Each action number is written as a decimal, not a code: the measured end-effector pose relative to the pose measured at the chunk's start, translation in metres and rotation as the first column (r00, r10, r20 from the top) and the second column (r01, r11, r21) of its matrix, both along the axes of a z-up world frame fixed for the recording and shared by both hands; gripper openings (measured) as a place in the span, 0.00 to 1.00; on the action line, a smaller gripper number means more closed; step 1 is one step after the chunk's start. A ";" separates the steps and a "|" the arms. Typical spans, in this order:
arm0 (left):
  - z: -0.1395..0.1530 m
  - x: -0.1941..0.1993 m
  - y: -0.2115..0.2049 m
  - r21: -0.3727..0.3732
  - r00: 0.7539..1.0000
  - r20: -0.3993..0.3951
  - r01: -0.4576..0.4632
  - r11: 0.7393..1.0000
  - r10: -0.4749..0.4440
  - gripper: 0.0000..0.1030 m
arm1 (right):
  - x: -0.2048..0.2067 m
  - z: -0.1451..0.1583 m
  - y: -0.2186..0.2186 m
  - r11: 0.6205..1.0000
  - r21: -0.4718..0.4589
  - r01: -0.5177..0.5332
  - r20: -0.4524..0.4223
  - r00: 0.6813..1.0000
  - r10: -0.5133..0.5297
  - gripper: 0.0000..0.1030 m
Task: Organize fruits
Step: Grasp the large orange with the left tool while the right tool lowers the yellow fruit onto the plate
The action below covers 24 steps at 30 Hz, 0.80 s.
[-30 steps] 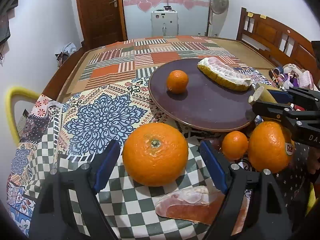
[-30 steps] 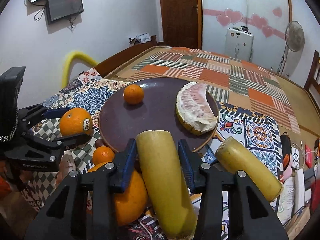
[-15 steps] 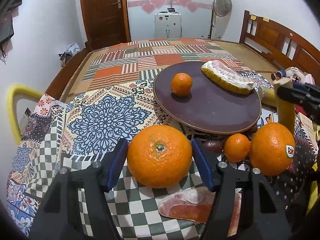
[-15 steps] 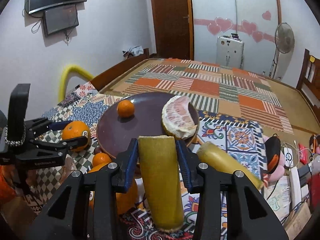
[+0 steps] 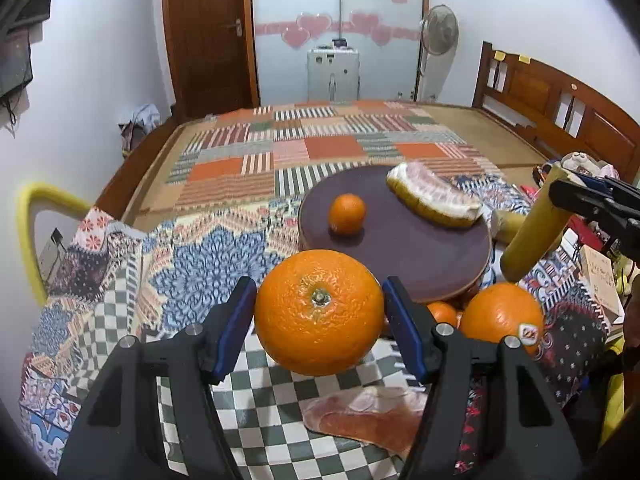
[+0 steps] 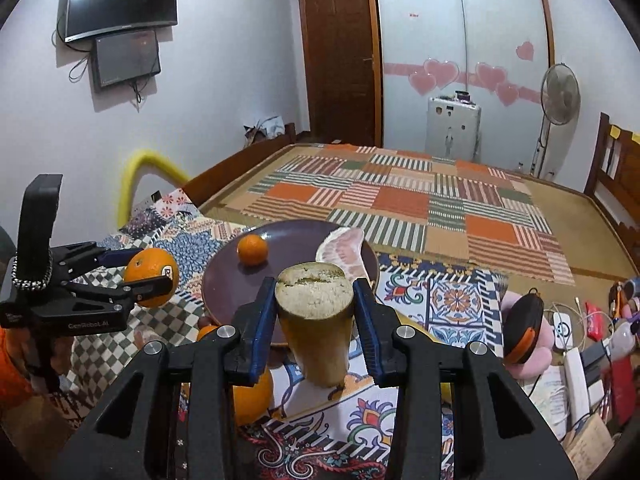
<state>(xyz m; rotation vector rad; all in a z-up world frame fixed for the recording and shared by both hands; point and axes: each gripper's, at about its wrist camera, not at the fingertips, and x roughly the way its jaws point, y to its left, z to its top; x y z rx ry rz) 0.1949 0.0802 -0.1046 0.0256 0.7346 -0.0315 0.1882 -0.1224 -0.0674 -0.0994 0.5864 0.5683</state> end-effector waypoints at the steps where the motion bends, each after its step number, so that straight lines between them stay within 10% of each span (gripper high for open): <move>1: 0.003 0.000 -0.001 0.003 1.000 0.009 0.001 1.000 -0.001 0.63 | 0.000 0.001 -0.001 1.000 0.001 -0.002 0.003 1.000 0.002 0.34; 24: -0.009 0.052 -0.023 -0.044 0.998 -0.009 0.065 0.997 -0.065 0.63 | 0.042 -0.005 0.035 0.997 -0.027 -0.071 -0.021 0.997 0.071 0.34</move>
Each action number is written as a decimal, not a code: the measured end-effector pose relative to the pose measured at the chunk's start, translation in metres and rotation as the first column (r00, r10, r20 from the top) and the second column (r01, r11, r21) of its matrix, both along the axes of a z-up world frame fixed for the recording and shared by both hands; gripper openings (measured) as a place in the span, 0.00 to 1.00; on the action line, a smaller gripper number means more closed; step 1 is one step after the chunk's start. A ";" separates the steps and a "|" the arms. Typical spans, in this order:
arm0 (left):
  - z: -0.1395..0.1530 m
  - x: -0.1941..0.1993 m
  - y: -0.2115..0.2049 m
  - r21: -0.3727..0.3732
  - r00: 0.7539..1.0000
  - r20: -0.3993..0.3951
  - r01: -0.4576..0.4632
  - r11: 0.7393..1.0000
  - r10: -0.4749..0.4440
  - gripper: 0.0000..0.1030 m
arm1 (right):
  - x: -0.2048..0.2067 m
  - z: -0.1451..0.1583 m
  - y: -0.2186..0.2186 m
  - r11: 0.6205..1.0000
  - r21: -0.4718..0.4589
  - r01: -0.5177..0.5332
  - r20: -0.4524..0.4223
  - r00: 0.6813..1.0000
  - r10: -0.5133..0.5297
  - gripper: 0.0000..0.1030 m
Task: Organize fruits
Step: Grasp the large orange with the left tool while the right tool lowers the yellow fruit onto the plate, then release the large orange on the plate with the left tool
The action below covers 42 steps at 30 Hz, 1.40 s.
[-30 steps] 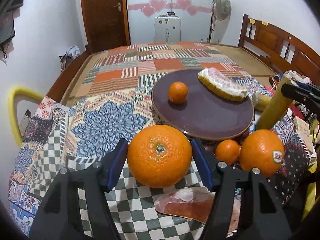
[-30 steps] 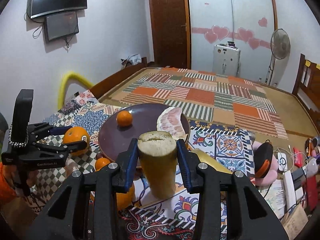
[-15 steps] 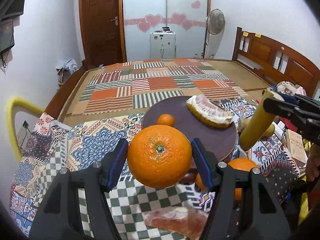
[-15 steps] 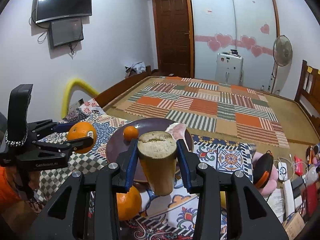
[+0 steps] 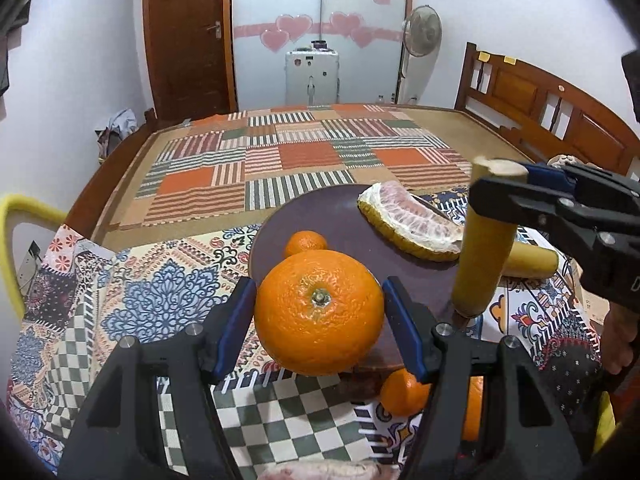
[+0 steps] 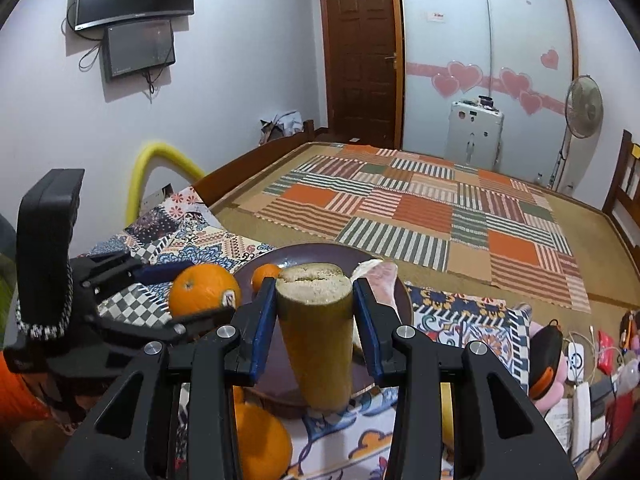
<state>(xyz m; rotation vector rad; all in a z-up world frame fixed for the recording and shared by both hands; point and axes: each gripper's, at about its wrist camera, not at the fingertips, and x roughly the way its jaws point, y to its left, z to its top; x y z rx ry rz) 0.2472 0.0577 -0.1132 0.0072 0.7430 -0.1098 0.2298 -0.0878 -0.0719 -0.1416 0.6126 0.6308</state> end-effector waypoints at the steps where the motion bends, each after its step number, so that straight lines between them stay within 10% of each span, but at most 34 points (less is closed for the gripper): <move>1: -0.002 0.001 0.000 -0.001 1.000 -0.004 0.000 1.000 0.000 0.63 | 0.002 -0.001 0.001 1.000 -0.001 0.000 -0.004 1.000 0.000 0.34; 25: -0.014 0.037 -0.007 -0.004 0.997 -0.065 0.037 0.999 -0.037 0.63 | 0.058 -0.016 0.041 0.997 -0.078 0.000 -0.119 0.993 -0.009 0.35; 42: 0.027 0.005 0.000 0.017 0.999 0.044 0.024 1.000 -0.025 0.64 | 0.018 0.013 -0.024 0.995 -0.054 0.079 -0.034 0.996 -0.081 0.38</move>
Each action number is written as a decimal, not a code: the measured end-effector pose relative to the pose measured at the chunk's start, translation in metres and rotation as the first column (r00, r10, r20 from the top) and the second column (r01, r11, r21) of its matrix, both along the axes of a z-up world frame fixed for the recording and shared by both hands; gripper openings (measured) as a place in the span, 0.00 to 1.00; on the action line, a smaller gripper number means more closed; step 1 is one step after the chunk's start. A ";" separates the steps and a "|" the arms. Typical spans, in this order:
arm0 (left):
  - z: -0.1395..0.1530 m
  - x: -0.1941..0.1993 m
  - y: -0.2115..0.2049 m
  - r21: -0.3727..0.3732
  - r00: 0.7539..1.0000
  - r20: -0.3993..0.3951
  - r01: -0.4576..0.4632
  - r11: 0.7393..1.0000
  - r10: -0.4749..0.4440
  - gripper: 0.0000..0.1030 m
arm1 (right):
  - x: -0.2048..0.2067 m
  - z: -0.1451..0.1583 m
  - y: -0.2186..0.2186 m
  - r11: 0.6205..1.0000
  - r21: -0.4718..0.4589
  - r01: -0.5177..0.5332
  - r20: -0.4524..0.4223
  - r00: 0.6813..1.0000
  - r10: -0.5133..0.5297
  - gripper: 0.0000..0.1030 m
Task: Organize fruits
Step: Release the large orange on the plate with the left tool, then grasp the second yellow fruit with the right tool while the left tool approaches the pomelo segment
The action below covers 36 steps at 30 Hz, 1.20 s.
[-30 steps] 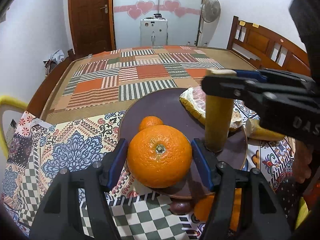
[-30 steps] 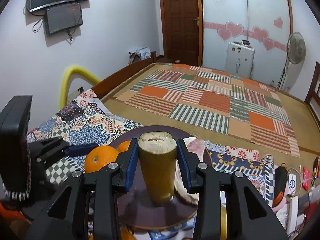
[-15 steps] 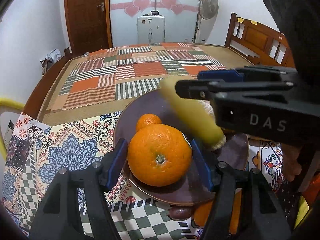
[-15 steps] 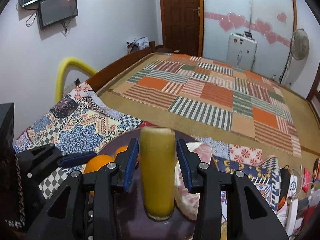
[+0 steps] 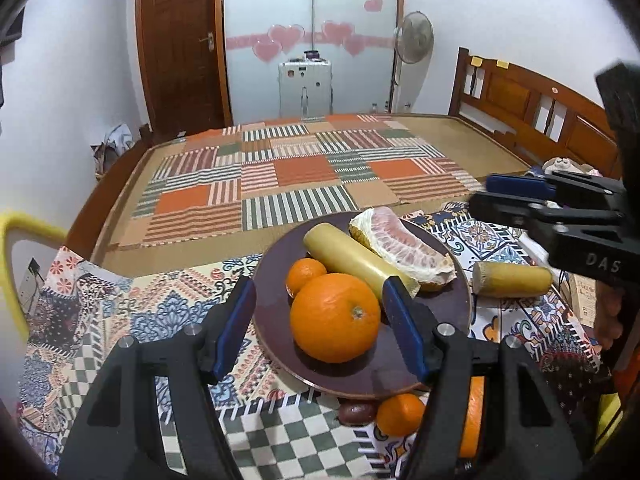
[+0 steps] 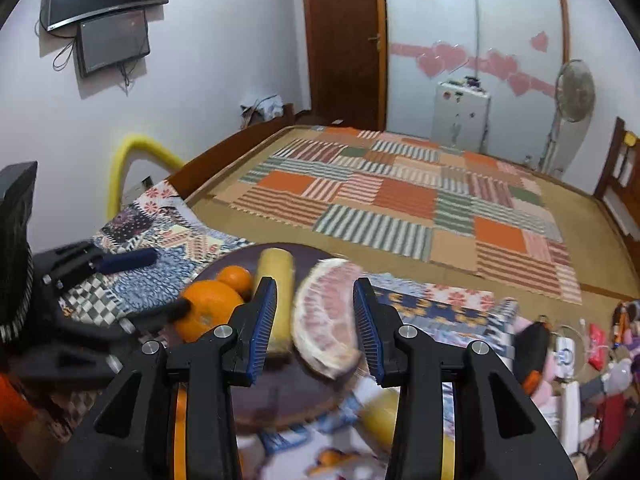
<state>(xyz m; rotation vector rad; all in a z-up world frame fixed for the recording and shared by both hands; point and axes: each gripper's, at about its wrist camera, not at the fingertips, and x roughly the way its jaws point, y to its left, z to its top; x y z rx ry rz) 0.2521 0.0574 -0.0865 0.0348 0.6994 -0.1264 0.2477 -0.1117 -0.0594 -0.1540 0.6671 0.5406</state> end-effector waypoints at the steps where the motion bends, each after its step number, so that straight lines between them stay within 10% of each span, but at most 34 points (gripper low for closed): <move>1: 0.001 -0.003 0.001 0.001 1.000 0.003 -0.002 1.000 0.002 0.64 | -0.003 0.000 -0.006 1.000 -0.002 0.009 0.004 1.000 -0.009 0.42; 24: -0.029 -0.071 0.016 0.023 0.995 -0.088 -0.050 0.998 0.052 0.76 | -0.001 -0.075 -0.081 0.978 -0.182 0.104 -0.146 0.980 -0.132 0.65; 36: -0.036 -0.105 -0.007 0.005 0.993 -0.119 -0.018 1.000 0.019 0.86 | -0.037 -0.075 -0.075 0.977 -0.195 0.090 -0.132 0.984 -0.117 0.33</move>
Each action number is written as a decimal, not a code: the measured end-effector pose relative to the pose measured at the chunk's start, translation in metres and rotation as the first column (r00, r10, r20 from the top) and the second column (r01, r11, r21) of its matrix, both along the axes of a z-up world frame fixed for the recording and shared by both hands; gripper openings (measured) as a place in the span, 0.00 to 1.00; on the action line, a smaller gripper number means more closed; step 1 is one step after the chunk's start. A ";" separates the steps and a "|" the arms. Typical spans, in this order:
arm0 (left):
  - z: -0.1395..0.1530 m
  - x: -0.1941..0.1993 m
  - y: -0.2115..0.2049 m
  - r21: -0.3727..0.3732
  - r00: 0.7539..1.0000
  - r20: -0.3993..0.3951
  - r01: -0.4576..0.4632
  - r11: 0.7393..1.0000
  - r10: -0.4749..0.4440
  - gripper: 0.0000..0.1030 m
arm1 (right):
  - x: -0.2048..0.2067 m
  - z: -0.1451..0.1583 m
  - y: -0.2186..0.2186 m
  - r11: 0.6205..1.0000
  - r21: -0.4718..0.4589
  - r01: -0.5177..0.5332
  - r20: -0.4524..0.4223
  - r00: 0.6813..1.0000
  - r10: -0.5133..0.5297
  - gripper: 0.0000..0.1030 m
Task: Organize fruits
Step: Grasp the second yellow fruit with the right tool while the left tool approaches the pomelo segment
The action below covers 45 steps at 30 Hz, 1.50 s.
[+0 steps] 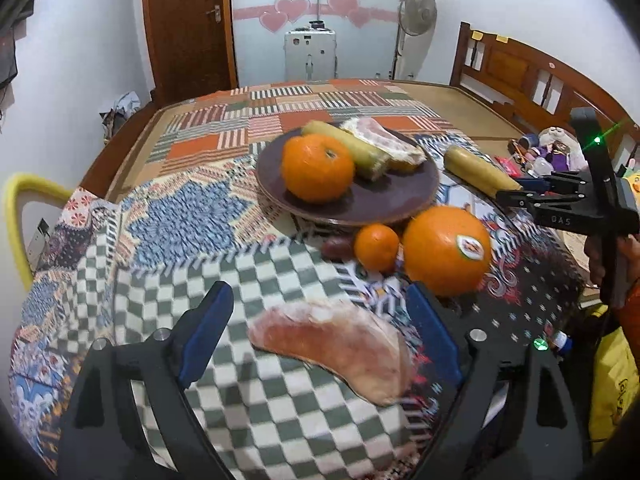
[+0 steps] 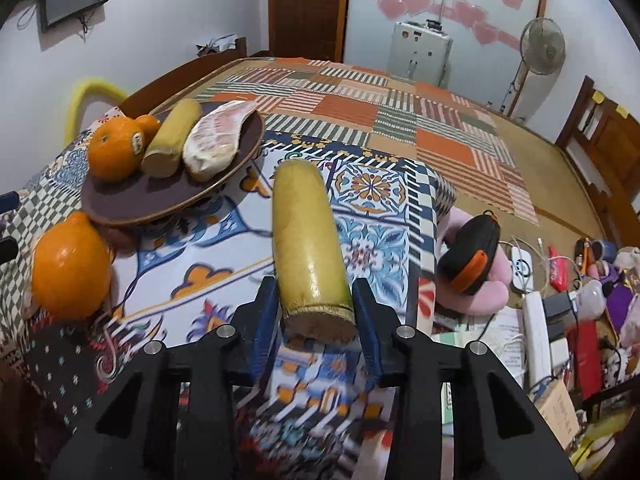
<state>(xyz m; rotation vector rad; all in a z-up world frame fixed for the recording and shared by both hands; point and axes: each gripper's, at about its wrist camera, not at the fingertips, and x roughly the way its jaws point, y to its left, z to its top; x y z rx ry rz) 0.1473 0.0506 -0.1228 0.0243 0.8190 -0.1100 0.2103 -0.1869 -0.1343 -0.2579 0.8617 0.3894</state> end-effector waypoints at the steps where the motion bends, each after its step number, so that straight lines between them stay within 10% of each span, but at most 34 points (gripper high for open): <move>1: -0.002 -0.004 -0.003 -0.001 1.000 -0.006 0.003 1.000 -0.003 0.86 | -0.006 0.000 0.000 1.000 0.000 0.001 0.003 1.000 -0.001 0.33; 20: -0.041 -0.032 -0.002 -0.017 0.997 -0.057 -0.050 0.999 0.049 0.77 | -0.094 0.008 -0.004 0.997 0.063 -0.032 -0.016 0.999 0.033 0.33; 45: -0.035 0.013 0.014 -0.083 0.991 -0.127 -0.048 0.995 0.037 0.63 | -0.046 0.006 0.029 0.994 0.102 -0.046 -0.024 0.999 0.049 0.43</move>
